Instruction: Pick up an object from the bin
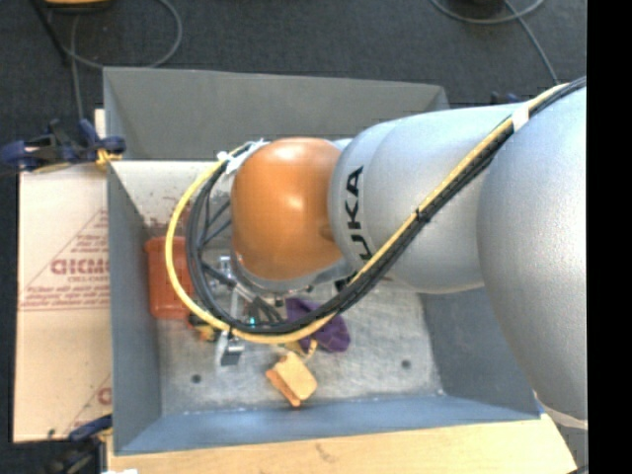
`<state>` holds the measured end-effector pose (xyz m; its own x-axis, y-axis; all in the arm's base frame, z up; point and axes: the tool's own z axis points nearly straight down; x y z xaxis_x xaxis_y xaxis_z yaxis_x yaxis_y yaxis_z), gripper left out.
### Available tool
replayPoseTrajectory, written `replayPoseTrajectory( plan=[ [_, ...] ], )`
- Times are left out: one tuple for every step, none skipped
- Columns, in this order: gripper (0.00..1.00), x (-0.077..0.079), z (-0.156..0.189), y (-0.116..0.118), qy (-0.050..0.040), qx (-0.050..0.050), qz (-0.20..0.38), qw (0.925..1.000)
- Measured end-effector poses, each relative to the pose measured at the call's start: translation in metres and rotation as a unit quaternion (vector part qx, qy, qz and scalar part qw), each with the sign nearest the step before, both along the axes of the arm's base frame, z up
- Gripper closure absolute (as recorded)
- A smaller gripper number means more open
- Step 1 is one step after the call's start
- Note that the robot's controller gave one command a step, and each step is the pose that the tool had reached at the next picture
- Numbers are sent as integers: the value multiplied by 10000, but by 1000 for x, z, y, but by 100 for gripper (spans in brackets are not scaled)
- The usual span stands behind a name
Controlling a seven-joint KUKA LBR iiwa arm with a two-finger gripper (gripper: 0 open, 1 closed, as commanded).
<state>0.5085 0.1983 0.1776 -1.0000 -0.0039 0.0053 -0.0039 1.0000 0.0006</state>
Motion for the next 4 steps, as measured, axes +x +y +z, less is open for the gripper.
replayPoseTrajectory(
  plan=[
    [0, 2, 4, -1, -35, 9, -20, 10000],
    [0, 38, -77, -4, -59, 16, 21, 10000],
    [0, 55, -103, -1, 20, -2, 595, 9982],
    [0, 57, -103, -13, 22, 36, -21, 10000]
  ],
)
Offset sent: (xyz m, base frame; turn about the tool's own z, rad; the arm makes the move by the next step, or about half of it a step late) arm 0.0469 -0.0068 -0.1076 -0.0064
